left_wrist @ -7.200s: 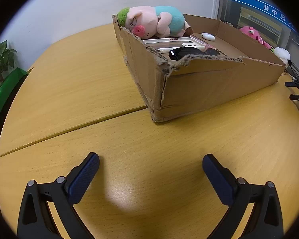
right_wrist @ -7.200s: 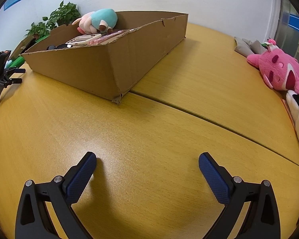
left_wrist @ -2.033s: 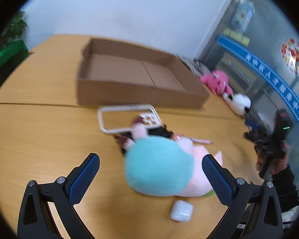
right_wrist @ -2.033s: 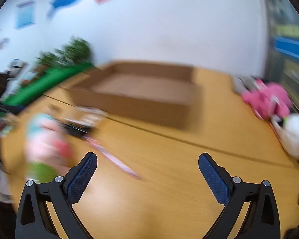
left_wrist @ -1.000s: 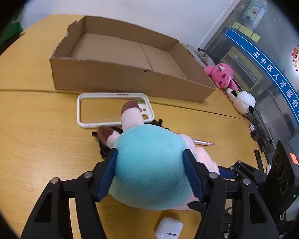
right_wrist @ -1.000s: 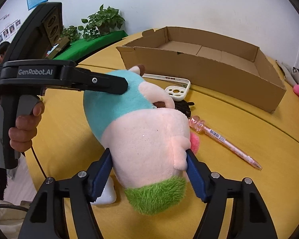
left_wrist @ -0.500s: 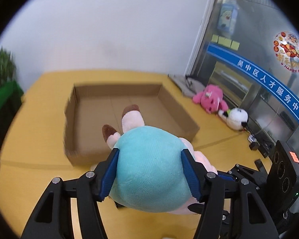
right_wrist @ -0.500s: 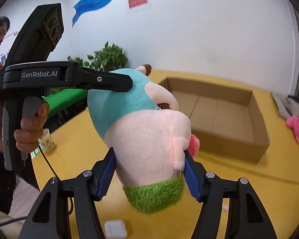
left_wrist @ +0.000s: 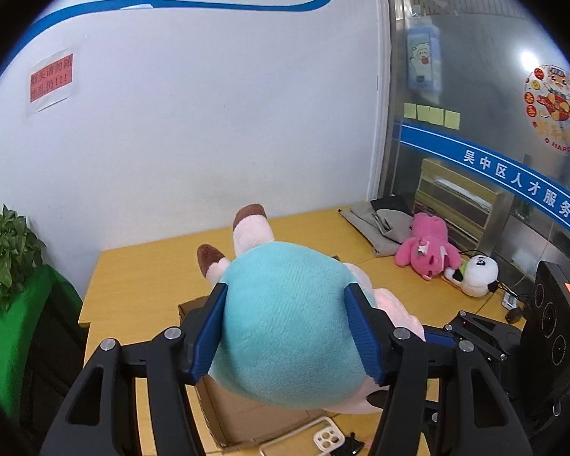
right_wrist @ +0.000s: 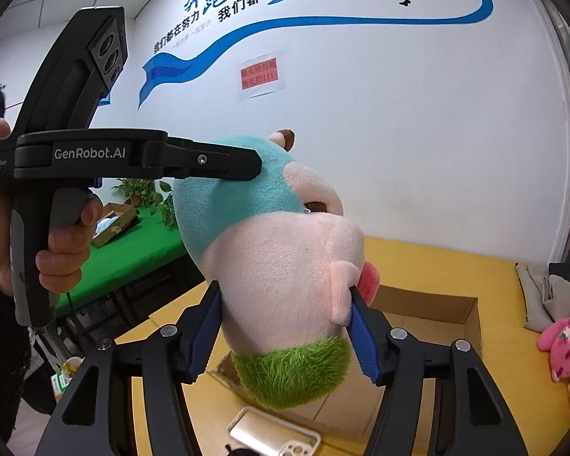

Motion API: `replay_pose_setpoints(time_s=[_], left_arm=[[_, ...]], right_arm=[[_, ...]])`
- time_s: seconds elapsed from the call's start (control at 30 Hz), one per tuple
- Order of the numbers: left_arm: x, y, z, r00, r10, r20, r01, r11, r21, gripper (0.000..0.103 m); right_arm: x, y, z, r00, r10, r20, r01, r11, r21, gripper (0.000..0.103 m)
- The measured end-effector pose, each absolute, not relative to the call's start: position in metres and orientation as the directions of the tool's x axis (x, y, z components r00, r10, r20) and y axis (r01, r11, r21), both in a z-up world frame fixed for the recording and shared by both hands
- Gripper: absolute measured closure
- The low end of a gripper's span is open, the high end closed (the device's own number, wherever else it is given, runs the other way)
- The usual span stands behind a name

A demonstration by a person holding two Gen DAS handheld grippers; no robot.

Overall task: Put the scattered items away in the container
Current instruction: 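Lift the plush pig with both grippers and carry it over the box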

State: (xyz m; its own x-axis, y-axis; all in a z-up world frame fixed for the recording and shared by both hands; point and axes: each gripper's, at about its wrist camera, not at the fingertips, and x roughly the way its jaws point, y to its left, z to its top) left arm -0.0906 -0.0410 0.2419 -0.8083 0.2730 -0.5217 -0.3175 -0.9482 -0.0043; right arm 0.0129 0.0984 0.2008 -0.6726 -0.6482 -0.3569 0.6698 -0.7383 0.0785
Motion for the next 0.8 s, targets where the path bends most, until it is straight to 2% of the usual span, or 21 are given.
replay_pose_setpoints(time_s=[0.3, 0.53, 0.8], left_arm=[[-0.213, -0.056, 0.2, -0.738, 0.238, -0.631, -0.306, -0.952, -0.002, 0.044], [-0.317, -0.076, 0.111, -0.627, 0.22, -0.748, -0.293, -0.955, -0.035, 0.045], [-0.386, -0.094, 0.002, -0.488, 0.234, -0.841, -0.297, -0.95, -0.092, 0.045]], right_arm=[[-0.11, 0.061, 0.169, -0.603, -0.668, -0.437, 0.637, -0.732, 0.241, 0.038], [-0.209, 0.024, 0.095, -0.506, -0.666, -0.548, 0.556, -0.737, 0.383, 0.038], [-0.254, -0.024, 0.004, -0.384, -0.627, -0.677, 0.424, -0.772, 0.474, 0.039]])
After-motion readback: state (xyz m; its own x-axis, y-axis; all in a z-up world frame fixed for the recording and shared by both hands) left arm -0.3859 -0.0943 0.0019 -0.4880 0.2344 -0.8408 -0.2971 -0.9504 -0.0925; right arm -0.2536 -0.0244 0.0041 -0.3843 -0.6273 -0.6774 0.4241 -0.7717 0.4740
